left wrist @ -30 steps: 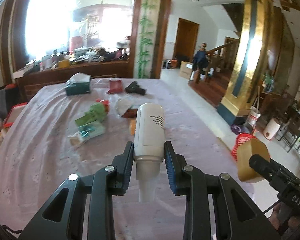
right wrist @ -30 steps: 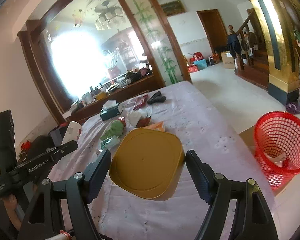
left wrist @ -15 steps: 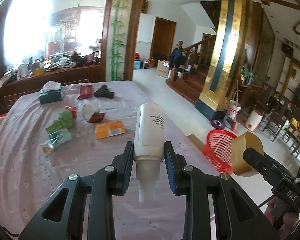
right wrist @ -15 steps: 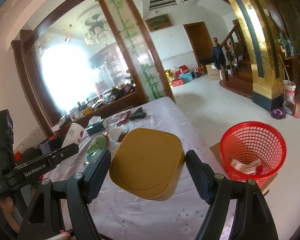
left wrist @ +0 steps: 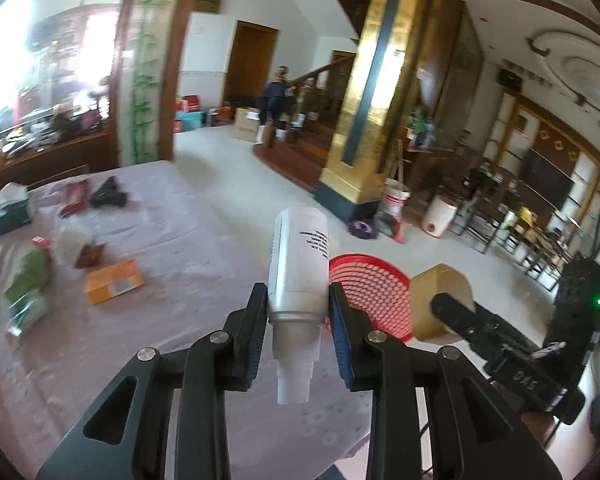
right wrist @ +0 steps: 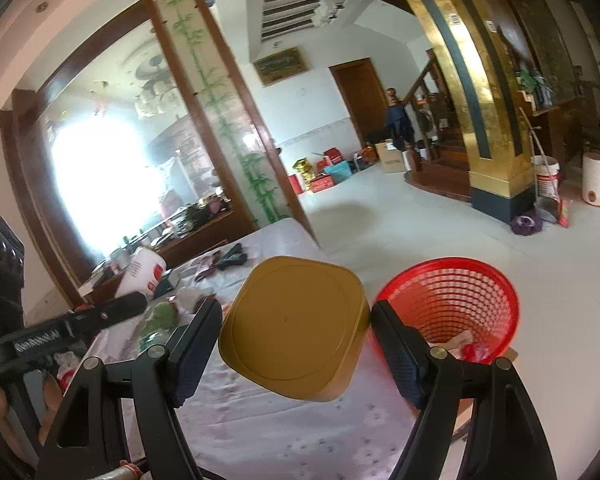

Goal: Collect trash
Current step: 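Open both tools over the red basket to drop the bottle and tin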

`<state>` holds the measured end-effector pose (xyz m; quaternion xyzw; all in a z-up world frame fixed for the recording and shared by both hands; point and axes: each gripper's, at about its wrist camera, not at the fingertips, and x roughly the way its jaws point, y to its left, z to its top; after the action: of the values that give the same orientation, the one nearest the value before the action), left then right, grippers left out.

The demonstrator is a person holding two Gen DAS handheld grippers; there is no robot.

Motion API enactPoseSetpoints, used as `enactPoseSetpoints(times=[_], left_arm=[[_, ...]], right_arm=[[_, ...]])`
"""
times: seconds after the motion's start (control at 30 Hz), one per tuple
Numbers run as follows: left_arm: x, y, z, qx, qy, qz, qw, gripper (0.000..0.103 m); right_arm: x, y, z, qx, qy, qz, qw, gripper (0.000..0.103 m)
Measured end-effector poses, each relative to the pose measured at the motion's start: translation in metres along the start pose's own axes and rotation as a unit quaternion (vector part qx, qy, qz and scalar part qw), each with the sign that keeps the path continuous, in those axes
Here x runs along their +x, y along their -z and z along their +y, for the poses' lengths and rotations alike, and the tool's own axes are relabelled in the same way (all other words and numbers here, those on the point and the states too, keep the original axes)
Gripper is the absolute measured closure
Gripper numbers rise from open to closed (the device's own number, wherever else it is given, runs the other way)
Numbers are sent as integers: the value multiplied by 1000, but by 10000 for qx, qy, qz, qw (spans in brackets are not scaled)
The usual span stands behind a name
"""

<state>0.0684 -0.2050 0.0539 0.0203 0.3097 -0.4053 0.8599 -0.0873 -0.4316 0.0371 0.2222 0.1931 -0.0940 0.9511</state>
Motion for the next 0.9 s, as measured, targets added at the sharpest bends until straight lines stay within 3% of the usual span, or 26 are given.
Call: enactPoseSetpoints(times=[0.3,0.53,0.9], left_arm=[[50,-27,-32,274,541,70,9981,74],[110,-29,-40,63,1021,512,9934,74],[181,-25,-51,27,1306,1005,9863,74]], right_arm=[[7,-16,-46,223,271,-66,9994,22],[23,-15,-83,511,503,39,9974,22],[57,-5,-126,802,764,445,9929,22]])
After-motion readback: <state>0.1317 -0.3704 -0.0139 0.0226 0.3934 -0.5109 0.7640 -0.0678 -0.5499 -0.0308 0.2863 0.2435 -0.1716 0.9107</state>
